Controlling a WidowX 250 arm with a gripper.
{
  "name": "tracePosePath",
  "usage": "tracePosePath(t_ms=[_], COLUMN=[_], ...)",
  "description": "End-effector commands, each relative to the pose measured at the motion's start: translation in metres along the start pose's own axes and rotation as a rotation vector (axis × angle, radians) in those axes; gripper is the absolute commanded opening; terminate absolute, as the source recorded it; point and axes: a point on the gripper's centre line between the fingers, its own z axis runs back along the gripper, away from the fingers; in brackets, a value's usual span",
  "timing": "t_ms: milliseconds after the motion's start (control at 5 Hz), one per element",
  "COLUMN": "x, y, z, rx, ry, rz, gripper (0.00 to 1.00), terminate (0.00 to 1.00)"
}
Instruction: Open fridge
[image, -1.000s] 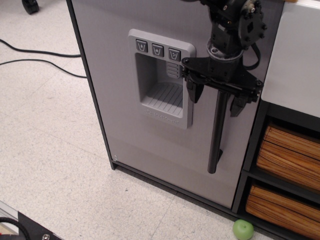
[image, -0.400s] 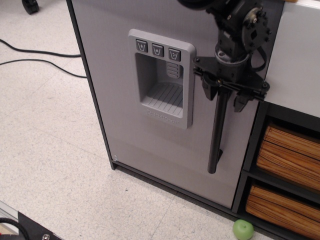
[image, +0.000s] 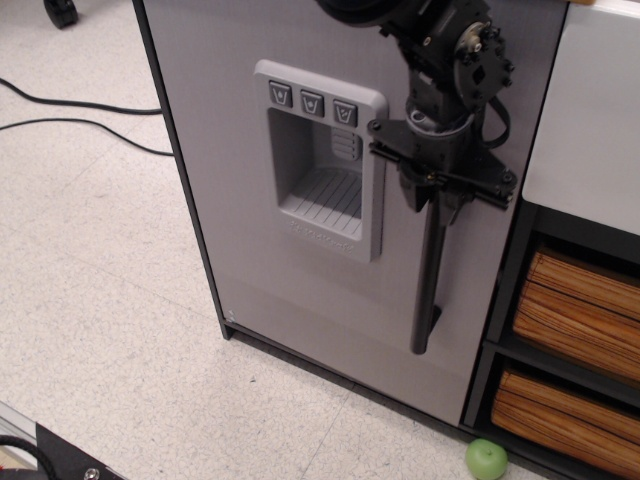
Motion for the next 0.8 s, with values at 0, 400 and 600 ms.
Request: tracePosePath(t_ms=[0, 400, 600], x=[-0.034, -0.061, -0.081], y=[0.027, 0.055, 0.06], z=[0.038, 0.048, 0.054], rx=[-0.01, 0.097, 0.201], ry=[-0.056, 0.096, 0.135], rz=[-0.059, -0.003, -0.004], gripper=[0.0, 1.0, 1.0], terminate=[0.0, 0.0, 0.0])
